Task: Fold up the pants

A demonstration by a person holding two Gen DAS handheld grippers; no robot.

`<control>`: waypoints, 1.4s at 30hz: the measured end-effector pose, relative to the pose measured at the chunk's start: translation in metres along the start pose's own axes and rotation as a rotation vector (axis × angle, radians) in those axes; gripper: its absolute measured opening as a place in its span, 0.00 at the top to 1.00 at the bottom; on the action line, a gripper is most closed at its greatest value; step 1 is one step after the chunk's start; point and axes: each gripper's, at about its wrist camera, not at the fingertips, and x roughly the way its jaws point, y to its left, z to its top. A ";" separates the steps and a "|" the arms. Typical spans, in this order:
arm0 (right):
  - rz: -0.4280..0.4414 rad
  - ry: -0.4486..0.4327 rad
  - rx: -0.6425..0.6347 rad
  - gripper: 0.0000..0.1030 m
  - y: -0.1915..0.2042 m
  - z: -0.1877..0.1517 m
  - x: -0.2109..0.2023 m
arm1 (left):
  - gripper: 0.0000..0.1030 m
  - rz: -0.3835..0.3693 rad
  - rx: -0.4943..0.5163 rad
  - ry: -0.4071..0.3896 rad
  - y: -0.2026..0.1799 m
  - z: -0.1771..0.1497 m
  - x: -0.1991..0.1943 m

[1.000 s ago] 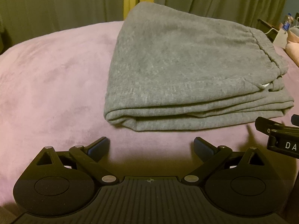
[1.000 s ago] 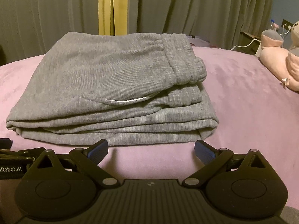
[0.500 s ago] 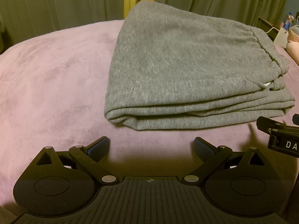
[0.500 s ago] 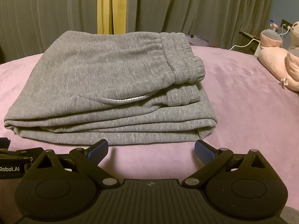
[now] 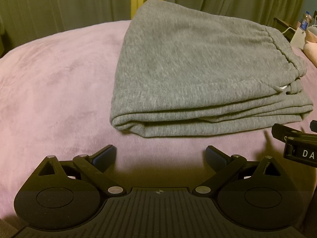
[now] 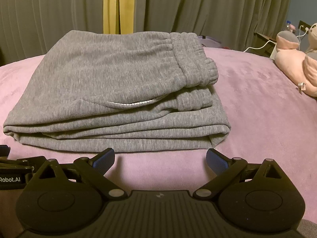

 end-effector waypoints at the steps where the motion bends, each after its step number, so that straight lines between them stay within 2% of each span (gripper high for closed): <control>1: 0.000 0.000 0.000 0.04 0.000 0.000 0.000 | 0.02 0.000 0.001 0.000 0.000 0.000 0.000; 42: -0.002 0.014 -0.022 0.04 0.000 -0.005 0.002 | 0.01 0.003 0.002 0.003 -0.002 -0.001 0.000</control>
